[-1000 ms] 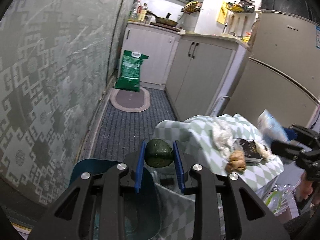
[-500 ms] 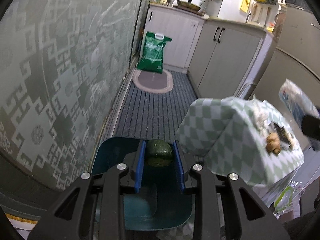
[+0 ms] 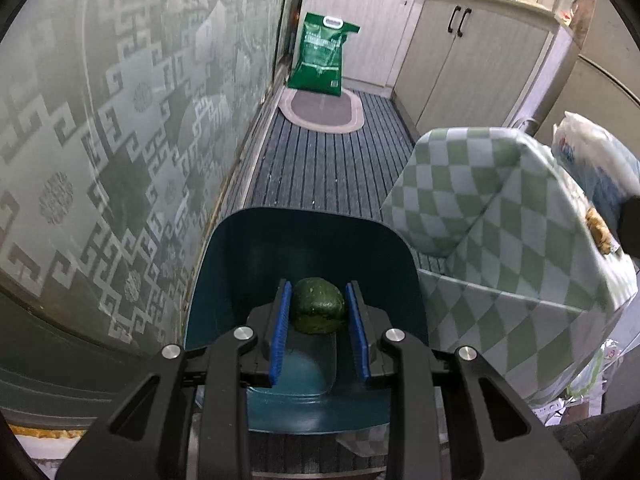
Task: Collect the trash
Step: 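Carry the avocado and the blue wipe pack over the teal trash bin, then open the left tool over the bin while the right tool releases the wipe pack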
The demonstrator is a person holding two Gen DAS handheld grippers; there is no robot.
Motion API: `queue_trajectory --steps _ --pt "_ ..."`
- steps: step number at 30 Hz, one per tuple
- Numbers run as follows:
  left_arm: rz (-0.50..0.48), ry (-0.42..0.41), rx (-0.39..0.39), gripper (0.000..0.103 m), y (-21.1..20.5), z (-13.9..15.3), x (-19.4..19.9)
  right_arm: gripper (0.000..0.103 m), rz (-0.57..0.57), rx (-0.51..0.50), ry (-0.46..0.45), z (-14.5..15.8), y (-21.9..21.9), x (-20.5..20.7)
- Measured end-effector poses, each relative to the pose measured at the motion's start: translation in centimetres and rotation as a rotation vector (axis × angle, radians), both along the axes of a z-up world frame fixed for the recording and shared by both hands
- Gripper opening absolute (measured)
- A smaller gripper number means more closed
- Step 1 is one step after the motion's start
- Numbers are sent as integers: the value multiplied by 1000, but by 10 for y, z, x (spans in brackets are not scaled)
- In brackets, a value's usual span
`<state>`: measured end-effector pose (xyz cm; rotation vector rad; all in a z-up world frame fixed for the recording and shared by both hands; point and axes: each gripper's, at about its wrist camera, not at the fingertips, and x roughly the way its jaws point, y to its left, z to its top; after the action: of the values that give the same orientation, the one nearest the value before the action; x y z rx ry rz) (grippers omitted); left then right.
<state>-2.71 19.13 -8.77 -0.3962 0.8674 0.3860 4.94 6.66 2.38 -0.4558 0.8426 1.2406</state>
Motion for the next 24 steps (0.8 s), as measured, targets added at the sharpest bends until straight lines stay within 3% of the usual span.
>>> queue_trajectory --steps 10,24 --pt "4 72 -57 30 11 -22 1 49 0 -115 37 -26 25 1" --pt "26 79 -67 35 20 -25 -3 49 6 -189 52 -42 44 0"
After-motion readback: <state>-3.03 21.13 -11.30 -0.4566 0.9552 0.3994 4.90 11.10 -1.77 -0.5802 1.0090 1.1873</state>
